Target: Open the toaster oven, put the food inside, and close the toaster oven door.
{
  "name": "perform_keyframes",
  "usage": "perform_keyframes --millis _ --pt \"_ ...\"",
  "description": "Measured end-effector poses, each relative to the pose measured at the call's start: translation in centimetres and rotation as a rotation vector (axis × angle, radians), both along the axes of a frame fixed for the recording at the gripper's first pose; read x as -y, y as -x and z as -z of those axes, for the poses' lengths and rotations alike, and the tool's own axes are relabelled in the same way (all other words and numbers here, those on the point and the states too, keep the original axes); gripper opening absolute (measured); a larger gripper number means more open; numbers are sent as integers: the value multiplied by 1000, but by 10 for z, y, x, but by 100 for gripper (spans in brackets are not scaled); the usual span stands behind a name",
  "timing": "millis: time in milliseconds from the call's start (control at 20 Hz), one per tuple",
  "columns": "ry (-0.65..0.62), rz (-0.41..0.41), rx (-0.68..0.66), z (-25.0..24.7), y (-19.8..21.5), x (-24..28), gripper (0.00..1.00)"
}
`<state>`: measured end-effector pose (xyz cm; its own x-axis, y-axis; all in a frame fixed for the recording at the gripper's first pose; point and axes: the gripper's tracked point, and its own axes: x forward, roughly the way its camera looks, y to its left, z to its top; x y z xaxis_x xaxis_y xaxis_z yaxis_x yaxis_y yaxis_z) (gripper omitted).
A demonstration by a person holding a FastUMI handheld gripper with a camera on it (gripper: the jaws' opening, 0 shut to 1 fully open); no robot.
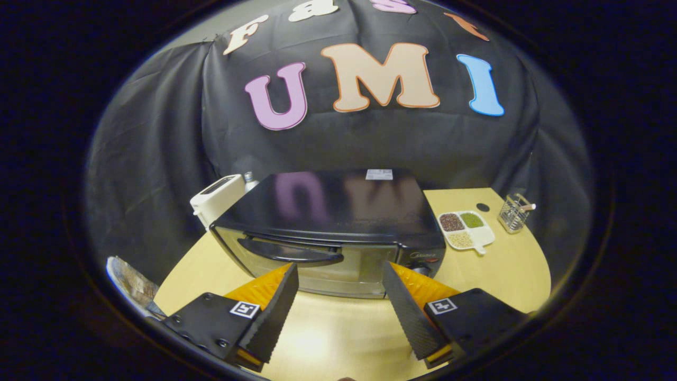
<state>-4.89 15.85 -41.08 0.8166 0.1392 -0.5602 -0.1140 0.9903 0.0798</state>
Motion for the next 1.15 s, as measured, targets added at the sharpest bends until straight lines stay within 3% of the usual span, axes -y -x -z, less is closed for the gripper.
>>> perform_keyframes --millis 200,550,750,1000,1150 --pt "2 32 155 -63 -12 17 99" --pt "-48 117 515 -246 -42 67 99" --pt "-65 169 647 -330 -52 110 99" --pt "-43 203 728 -388 -58 156 99" --pt "-22 203 755 -396 -59 172 99"
